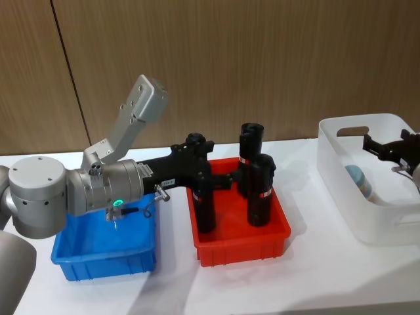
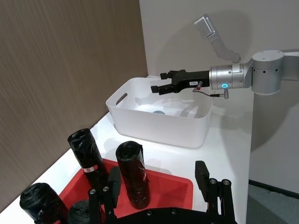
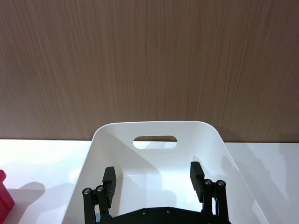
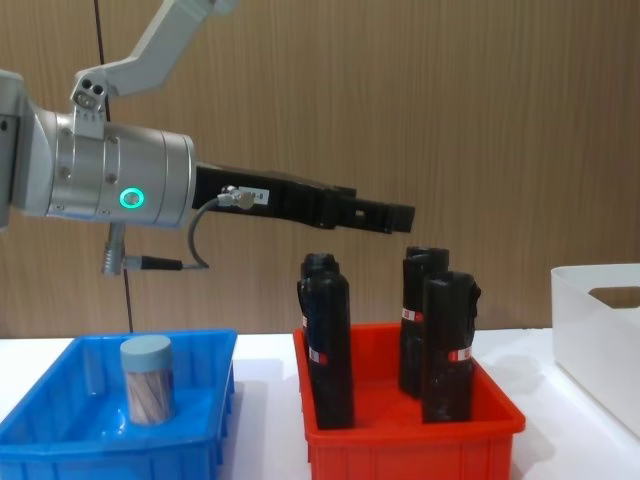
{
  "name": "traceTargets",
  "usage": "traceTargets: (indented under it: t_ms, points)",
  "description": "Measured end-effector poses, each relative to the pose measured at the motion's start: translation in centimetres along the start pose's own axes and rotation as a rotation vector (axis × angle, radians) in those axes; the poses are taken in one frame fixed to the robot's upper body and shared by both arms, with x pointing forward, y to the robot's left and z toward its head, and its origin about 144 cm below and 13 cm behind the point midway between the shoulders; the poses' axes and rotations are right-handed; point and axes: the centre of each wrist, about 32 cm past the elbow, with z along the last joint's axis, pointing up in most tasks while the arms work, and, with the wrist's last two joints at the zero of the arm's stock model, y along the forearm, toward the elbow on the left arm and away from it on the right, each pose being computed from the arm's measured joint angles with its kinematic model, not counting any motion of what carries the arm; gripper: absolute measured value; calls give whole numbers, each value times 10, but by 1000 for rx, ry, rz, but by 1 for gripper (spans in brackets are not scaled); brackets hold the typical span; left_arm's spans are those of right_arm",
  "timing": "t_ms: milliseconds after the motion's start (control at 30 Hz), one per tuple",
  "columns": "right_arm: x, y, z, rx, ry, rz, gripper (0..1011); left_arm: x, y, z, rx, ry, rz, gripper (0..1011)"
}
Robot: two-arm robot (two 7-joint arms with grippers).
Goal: Pick the cotton swabs from the blue box and place them into the white box.
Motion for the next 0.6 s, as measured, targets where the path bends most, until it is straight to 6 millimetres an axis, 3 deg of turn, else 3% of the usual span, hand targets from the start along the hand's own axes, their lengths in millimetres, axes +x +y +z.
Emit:
traceTargets:
  t_ms: [600]
  points:
    - [-10,-12,-7,21,-22,16,1001,-15,1,-13,-7,-26,87,1000]
